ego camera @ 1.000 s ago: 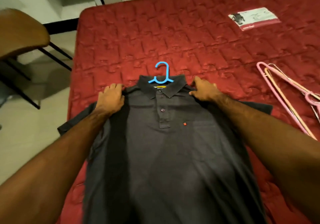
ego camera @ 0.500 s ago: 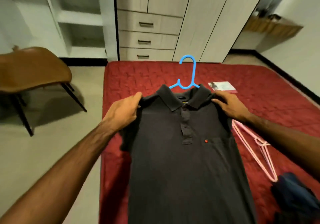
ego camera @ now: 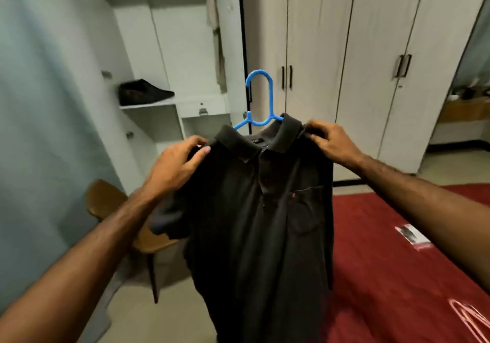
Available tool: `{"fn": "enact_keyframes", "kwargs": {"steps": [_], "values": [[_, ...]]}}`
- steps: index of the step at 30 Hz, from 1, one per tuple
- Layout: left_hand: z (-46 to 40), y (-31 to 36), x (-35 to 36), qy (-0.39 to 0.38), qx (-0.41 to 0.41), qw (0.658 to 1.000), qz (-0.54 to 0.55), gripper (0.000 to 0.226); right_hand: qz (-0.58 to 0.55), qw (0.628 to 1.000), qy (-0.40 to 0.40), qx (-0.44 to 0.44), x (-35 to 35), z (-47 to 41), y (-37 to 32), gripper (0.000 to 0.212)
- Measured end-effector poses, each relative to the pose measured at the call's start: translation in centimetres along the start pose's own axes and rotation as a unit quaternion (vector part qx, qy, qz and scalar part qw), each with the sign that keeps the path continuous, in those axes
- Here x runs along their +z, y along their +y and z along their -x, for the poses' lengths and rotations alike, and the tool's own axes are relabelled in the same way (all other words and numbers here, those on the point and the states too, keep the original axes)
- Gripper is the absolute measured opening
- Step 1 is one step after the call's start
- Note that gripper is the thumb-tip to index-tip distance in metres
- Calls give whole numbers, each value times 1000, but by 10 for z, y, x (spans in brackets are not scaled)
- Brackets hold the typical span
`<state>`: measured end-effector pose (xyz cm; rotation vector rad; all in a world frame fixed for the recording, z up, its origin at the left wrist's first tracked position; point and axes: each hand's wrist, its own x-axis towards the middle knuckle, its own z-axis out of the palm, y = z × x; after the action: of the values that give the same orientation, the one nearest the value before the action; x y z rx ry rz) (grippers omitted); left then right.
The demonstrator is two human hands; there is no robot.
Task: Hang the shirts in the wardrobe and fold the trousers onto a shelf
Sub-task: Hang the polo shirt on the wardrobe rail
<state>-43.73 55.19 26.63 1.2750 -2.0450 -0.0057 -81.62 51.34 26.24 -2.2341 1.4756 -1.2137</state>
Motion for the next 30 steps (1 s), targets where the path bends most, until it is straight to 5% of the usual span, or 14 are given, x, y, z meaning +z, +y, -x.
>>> {"fn": "enact_keyframes", "kwargs": {"steps": [5,14,30], "values": [[-51,17,-43,59,-23,993,-97,9,-29,997,-28,-67,-16,-68,-32,13],[-41,-21,-124,176,-72,973,-132,7,25,980,-126,-154,11,-154,-131,12],[-66,-166,-310,174,-10,978,-114,2,-23,987,-34,-158,108,-250,-316,18]]}}
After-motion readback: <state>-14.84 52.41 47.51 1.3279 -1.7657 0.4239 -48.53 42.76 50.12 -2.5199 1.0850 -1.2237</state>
